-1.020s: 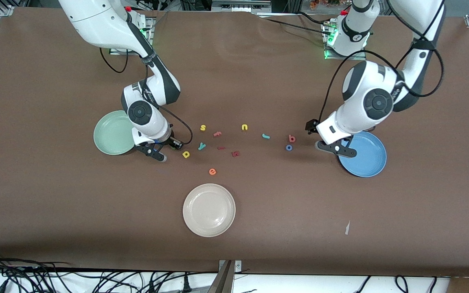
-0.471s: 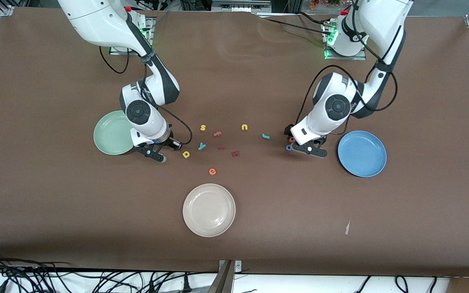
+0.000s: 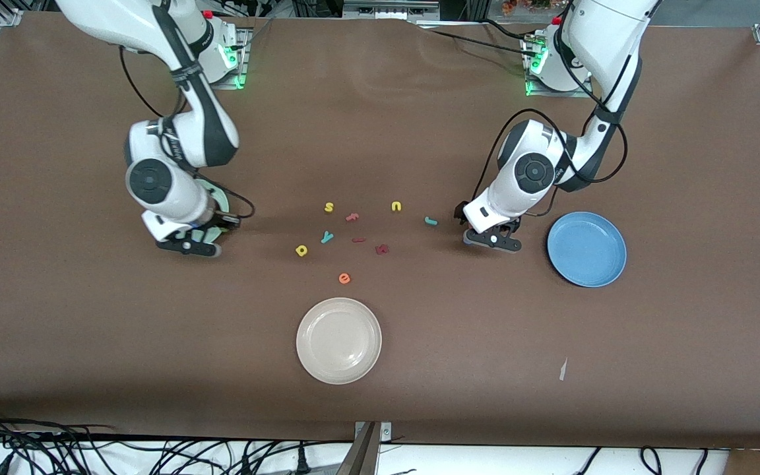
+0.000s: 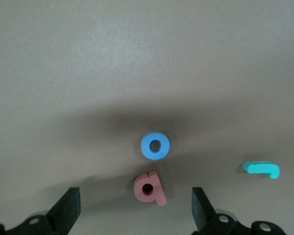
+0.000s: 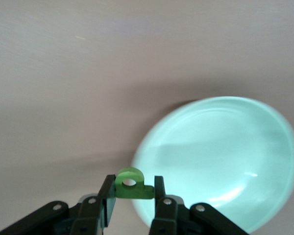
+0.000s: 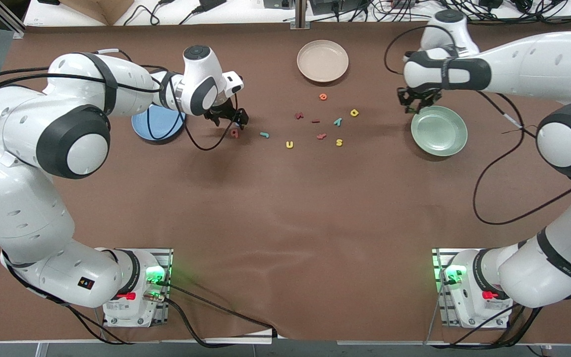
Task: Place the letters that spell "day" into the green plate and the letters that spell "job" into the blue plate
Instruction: 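Lower the green letter onto the green plate and open the right gripper, then carry the pink b to the blue plate while the right gripper grasps yellow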
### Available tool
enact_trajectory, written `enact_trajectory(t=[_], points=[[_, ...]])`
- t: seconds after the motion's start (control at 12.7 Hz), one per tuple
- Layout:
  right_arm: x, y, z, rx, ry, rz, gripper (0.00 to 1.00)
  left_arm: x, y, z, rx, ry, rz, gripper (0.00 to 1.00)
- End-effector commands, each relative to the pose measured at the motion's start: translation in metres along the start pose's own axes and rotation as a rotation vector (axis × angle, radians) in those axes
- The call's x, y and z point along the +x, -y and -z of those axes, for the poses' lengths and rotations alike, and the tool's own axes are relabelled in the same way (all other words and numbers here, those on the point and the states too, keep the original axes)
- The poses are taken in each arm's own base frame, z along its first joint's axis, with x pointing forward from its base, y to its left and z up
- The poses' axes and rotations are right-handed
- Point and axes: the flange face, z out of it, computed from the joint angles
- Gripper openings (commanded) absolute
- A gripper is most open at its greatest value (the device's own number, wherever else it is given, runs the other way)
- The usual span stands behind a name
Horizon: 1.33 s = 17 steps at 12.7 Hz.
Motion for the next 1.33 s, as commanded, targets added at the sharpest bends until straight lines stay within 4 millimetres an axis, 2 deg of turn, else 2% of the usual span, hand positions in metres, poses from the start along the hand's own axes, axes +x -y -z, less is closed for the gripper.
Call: enact_trajectory(t=[0.0,0.16,0.24,0.31,0.39,0.47,0.55,0.63,0.71,0.86,1.02,1.18,1.26], points=[[-0.018,-0.056,-0.024,-0.005,0.040,0.096,0.18,-0.005,-0.003,-0.001,-0.009,-0.008,0.010,1.00],[-0.028,-0.068,-0.044,-0.007,0.032,0.104,0.19,-0.008,-0.011,-0.008,-0.006,0.002,-0.002,1.00],[-0.032,-0.071,-0.053,-0.007,0.016,0.100,0.22,-0.008,-0.011,-0.009,-0.006,0.001,0.001,1.00],[-0.036,-0.072,-0.061,-0.007,0.010,0.099,0.50,-0.008,-0.012,-0.009,-0.006,0.001,0.000,1.00],[-0.037,-0.073,-0.063,-0.009,0.014,0.098,0.94,-0.010,-0.015,-0.015,-0.003,0.011,-0.007,0.99],[-0.036,-0.072,-0.060,-0.008,0.010,0.094,1.00,-0.012,-0.018,-0.022,0.000,0.021,-0.012,0.99],[-0.034,-0.072,-0.054,-0.004,0.000,0.092,1.00,-0.012,-0.019,-0.025,0.001,0.025,-0.014,0.99],[-0.029,-0.066,-0.040,0.006,-0.029,0.102,1.00,-0.012,-0.019,-0.027,0.002,0.026,-0.014,0.99],[-0.023,-0.050,-0.029,0.010,-0.050,0.122,1.00,-0.012,-0.019,-0.027,0.003,0.026,-0.015,0.97],[-0.005,-0.004,-0.012,0.037,-0.097,0.103,1.00,-0.012,-0.017,-0.026,0.007,0.025,-0.019,0.76],[0.015,0.047,-0.007,0.057,-0.110,0.024,1.00,-0.011,-0.017,-0.024,0.008,0.020,-0.020,0.55],[0.028,0.092,-0.006,0.083,-0.117,-0.063,1.00,-0.008,-0.015,-0.021,0.007,0.015,-0.016,0.40],[0.035,0.103,-0.008,0.095,-0.120,-0.143,1.00,-0.007,-0.015,-0.021,0.008,0.013,-0.018,0.38]])
